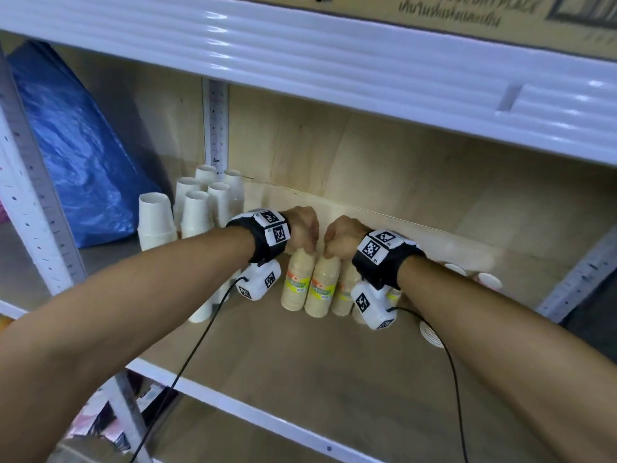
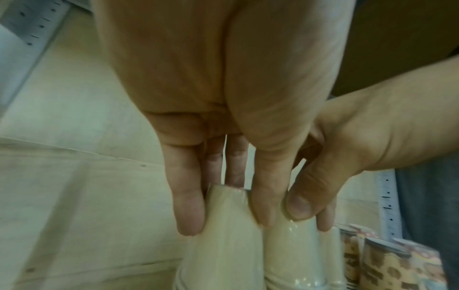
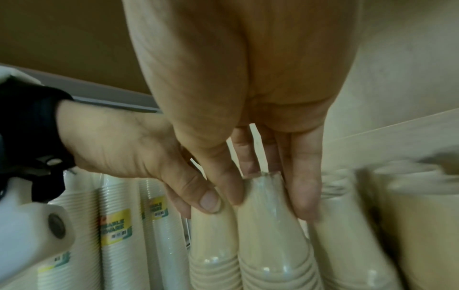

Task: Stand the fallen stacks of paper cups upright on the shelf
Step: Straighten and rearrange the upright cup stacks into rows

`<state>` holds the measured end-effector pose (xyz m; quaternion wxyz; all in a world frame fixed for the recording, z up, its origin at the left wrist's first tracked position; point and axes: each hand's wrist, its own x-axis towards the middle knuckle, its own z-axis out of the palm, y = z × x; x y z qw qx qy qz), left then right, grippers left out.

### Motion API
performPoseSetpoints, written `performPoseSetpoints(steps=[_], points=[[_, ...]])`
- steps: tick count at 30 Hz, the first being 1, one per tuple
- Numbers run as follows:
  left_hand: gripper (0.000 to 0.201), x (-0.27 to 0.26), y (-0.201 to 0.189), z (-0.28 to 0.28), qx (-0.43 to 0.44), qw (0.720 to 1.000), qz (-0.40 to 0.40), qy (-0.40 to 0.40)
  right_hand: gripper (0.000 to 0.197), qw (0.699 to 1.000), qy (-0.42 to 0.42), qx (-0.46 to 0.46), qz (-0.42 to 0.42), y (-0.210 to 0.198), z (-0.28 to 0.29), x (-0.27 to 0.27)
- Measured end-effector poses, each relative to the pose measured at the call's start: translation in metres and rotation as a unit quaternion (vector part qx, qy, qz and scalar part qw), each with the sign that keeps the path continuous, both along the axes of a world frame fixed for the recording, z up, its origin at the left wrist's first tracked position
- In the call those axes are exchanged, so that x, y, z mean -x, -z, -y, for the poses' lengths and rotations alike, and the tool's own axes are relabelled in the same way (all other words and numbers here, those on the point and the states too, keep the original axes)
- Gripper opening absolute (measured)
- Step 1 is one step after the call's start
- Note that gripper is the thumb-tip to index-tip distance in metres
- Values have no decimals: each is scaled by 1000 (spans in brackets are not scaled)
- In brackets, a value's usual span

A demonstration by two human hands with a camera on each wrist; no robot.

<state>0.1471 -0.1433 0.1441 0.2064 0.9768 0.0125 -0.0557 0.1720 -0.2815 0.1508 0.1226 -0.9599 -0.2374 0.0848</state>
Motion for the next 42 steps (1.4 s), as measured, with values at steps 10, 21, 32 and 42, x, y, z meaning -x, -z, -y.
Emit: performPoseSetpoints(steps=[10,21,32,42], points=[[24,-4,6,73,18,997,-19,75,29,998,57,34,-20,-11,84,14],[28,-11,19,128,-9,992,19,121,30,993,119,21,1,1,140,9],[27,-19,32,137,-6,990,24,138,27,994,109,-13,26,15,146,-5],[26,-19,32,136,-13,992,26,124,28,990,128,-15,49,33,145,-22]])
